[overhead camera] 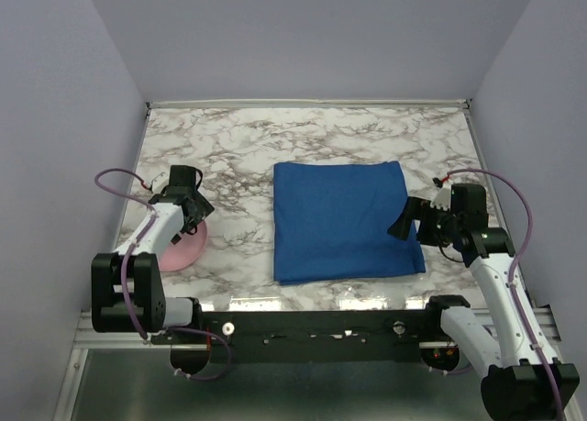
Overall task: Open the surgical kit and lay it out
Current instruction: Move the distractor to the corner of the board.
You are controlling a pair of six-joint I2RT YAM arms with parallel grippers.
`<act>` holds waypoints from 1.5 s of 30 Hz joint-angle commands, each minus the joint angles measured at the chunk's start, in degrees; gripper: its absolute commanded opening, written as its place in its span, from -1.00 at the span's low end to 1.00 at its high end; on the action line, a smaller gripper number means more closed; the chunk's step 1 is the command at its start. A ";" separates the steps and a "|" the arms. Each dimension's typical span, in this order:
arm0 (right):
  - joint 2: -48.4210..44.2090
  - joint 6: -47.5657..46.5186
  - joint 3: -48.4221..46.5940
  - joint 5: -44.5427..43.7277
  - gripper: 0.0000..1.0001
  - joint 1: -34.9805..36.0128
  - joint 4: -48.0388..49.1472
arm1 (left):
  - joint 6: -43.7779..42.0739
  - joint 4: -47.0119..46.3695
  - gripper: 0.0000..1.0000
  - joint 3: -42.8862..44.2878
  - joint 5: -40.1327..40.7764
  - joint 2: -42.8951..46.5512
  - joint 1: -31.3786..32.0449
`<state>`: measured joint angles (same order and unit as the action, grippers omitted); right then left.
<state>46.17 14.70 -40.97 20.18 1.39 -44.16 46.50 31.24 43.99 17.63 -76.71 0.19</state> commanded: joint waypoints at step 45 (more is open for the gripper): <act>-3.10 -0.99 2.74 1.09 1.00 1.78 5.14 | -3.52 -2.23 0.98 1.01 -0.84 -3.00 4.04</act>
<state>43.70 14.48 -38.98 20.67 2.70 -40.12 45.21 33.26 43.59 14.81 -75.85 4.99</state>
